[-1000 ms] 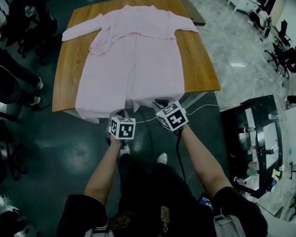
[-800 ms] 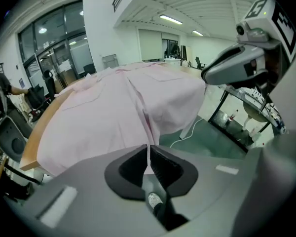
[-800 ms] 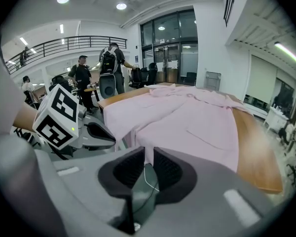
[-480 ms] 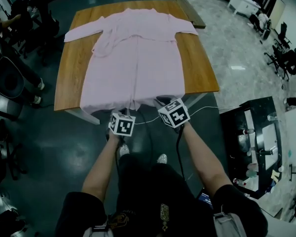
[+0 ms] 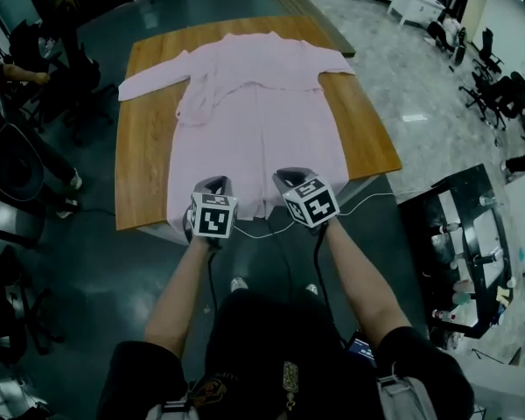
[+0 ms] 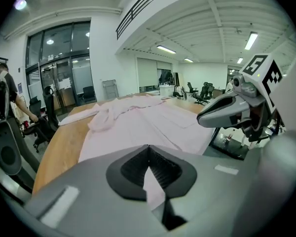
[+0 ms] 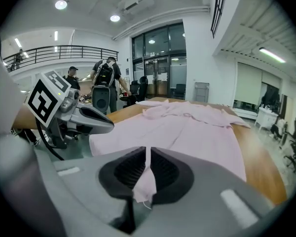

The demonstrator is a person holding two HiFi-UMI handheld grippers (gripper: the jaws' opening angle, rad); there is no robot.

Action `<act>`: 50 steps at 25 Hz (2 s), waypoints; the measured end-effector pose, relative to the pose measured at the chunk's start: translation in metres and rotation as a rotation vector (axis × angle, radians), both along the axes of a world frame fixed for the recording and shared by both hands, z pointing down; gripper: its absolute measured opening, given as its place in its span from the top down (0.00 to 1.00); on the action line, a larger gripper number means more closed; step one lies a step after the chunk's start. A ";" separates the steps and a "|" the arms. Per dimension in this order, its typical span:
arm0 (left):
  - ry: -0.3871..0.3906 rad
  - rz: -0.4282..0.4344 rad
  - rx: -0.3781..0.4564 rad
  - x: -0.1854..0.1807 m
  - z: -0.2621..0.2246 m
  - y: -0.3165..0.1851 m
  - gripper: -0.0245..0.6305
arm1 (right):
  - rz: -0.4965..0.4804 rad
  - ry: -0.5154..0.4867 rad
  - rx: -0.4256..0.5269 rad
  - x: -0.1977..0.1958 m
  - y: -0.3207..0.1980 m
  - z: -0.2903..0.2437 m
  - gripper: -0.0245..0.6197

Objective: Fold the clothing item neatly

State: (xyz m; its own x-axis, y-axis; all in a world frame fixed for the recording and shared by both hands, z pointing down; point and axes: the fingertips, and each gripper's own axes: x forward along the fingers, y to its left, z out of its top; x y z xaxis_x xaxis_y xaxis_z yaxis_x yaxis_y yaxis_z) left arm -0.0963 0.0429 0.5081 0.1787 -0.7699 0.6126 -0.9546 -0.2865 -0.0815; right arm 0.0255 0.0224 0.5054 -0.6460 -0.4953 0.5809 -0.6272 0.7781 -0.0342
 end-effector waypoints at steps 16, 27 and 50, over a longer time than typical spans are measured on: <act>0.075 -0.025 0.116 -0.091 -0.063 -0.104 0.95 | -0.012 -0.079 0.126 -0.078 -0.084 -0.057 0.96; 0.018 -0.243 0.069 -0.150 -0.057 -0.182 0.95 | -0.171 -0.134 0.081 -0.113 -0.179 -0.055 0.96; 0.009 -0.224 0.010 -0.291 -0.012 -0.364 0.95 | -0.125 -0.028 0.059 -0.266 -0.407 -0.021 0.96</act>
State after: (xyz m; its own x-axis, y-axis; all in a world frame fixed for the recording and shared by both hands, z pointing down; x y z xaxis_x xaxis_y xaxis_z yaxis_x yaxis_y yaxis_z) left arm -0.3874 -0.3215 0.4964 0.0085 -0.7969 0.6041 -0.9950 -0.0668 -0.0741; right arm -0.2404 -0.3844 0.4847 -0.7205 -0.4428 0.5337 -0.5248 0.8512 -0.0024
